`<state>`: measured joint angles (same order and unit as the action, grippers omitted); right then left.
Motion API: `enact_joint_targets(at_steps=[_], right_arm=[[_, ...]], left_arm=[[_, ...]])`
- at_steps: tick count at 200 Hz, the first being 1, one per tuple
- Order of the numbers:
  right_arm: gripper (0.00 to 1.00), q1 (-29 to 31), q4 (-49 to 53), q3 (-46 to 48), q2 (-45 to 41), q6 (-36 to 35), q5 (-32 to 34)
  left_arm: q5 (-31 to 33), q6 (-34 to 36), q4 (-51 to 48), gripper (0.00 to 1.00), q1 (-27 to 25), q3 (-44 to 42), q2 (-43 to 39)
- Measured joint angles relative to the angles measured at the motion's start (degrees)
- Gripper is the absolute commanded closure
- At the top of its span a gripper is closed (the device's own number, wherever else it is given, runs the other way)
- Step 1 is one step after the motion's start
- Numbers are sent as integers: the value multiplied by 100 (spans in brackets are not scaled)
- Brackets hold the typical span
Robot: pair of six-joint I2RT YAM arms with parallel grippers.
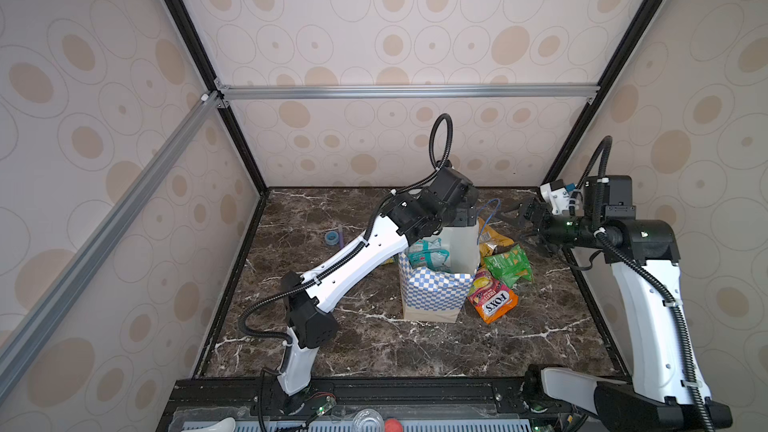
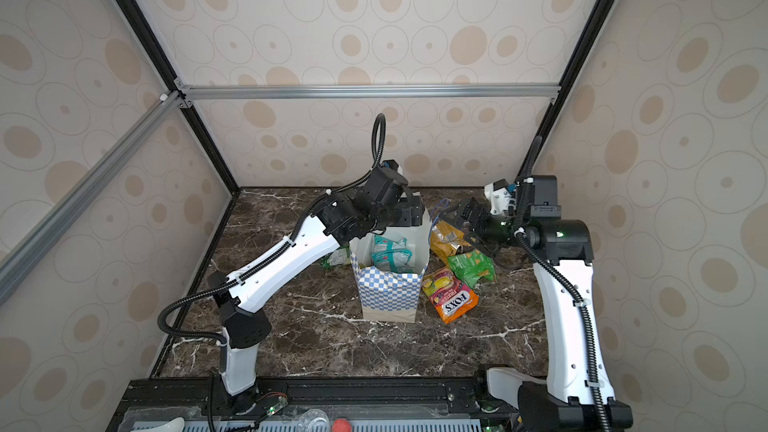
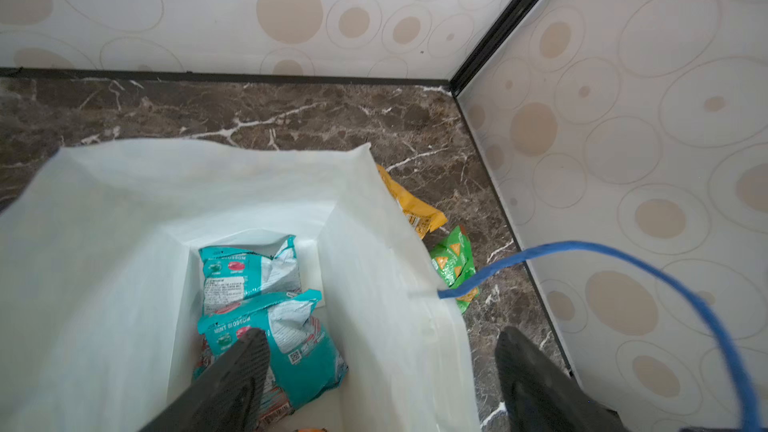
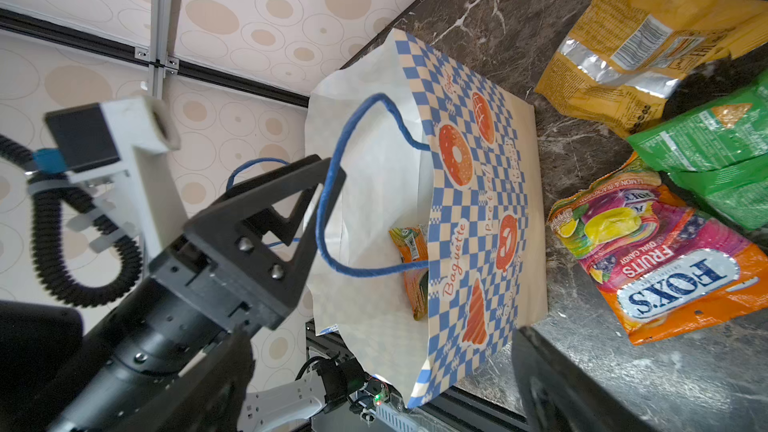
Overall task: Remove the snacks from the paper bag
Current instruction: 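Move the left gripper back over the bag and reach down inside, then lower the left gripper onto the teal Savoria mint packet and grasp it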
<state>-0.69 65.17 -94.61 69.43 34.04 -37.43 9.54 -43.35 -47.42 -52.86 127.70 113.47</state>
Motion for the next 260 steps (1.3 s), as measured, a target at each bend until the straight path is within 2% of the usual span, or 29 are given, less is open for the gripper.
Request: enact_joint_targets(at_steps=[52, 121, 168, 227, 260], right_arm=[[0, 0, 15, 0, -2, -4, 20], [0, 2, 76, 0, -79, -66, 107], [0, 2, 138, 0, -111, -87, 127], [0, 2, 168, -11, -118, -107, 149], [0, 2, 168, -11, -118, -107, 155]], left_arm=[[-345, -79, -243, 14, 76, -136, 391], [-396, -74, -678, 14, 85, -603, 634], [-789, 15, -754, 14, 85, -992, 813], [-857, 114, -623, 8, 85, -1738, 1086], [-811, 227, -422, 5, 85, -1781, 1239]])
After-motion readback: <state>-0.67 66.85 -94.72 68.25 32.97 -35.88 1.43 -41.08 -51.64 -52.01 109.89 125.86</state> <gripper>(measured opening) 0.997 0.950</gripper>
